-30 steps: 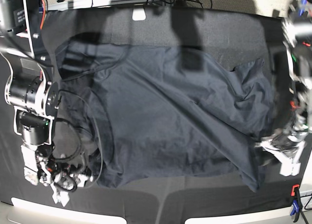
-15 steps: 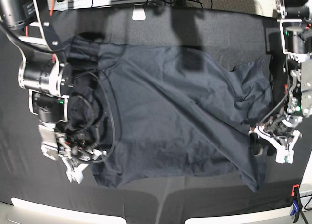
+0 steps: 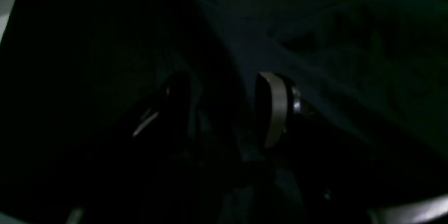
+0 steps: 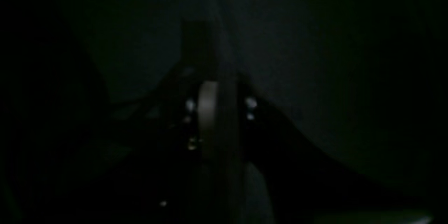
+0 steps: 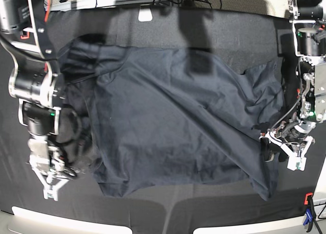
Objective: Layout the t-shirt on the table in an organized manner, then fold the t-shirt properly
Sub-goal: 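Grasp the shirt's hem corners with both grippers, then lift the hem with both grippers and carry it toward the collar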
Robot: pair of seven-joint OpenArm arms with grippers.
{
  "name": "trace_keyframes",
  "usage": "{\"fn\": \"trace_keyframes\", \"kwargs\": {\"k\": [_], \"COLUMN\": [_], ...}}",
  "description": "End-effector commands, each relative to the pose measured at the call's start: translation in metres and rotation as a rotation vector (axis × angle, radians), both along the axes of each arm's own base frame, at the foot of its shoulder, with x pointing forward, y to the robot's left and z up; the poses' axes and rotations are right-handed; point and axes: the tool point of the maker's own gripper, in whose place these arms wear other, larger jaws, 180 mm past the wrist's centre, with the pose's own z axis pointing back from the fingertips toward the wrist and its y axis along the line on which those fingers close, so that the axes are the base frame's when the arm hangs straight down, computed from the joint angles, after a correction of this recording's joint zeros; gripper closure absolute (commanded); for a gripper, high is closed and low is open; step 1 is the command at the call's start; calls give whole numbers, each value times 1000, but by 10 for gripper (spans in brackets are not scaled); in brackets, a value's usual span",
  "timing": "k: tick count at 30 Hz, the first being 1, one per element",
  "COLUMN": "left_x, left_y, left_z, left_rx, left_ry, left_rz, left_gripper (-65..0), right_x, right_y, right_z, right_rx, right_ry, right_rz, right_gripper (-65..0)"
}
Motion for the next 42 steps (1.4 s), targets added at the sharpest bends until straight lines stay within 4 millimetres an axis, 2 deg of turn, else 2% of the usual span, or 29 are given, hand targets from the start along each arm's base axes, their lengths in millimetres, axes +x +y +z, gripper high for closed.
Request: {"fn": "trace_keyframes", "kwargs": {"k": [1, 4, 7, 10, 13, 16, 18, 23, 28, 30, 33, 38, 42], "left_x": [11, 8, -7, -33, -64, -98, -119, -160, -180, -186, -193, -207, -220], "left_y": [6, 8, 9, 20, 42, 61, 70, 61, 59, 55, 48, 43, 43], "left_z": [23, 17, 8, 6, 10, 7, -5, -34, -50, -54, -54, -35, -33], "left_rx": [8, 15, 34, 40, 37, 17, -2, -60, -76, -78, -104, -215, -224], "left_ry": [-58, -26, 6, 3, -16, -8, 28, 136, 191, 207, 212, 159, 174], "left_rz": [10, 9, -18, -8, 52, 109, 130, 80, 84, 67, 26, -32, -11], "left_gripper": [-280, -280, -280, -280, -280, -280, -280, -282, -282, -282, -282, -282, -282], "right_x": [17, 9, -3, -11, -18, -26, -35, -66, -94, -104, -117, -134, -141], "right_y": [-17, -26, -33, -40, -40, -22, -8, 17, 27, 24, 7, -26, -31], "right_z": [37, 33, 25, 24, 27, 31, 36, 41, 47, 50, 53, 57, 59], "right_rx": [-26, 31, 104, 138, 189, 243, 273, 310, 264, 260, 255, 269, 309], "right_ry": [-93, -69, -17, -7, -18, -32, -45, -50, -86, -103, -125, -169, -193], "right_rz": [-19, -42, -48, -11, 61, 221, 324, 449, 505, 498, 451, 354, 335], "right_gripper": [-158, -172, -171, -171, -171, -171, -171, -171, -171, -171, -171, -171, -171]}}
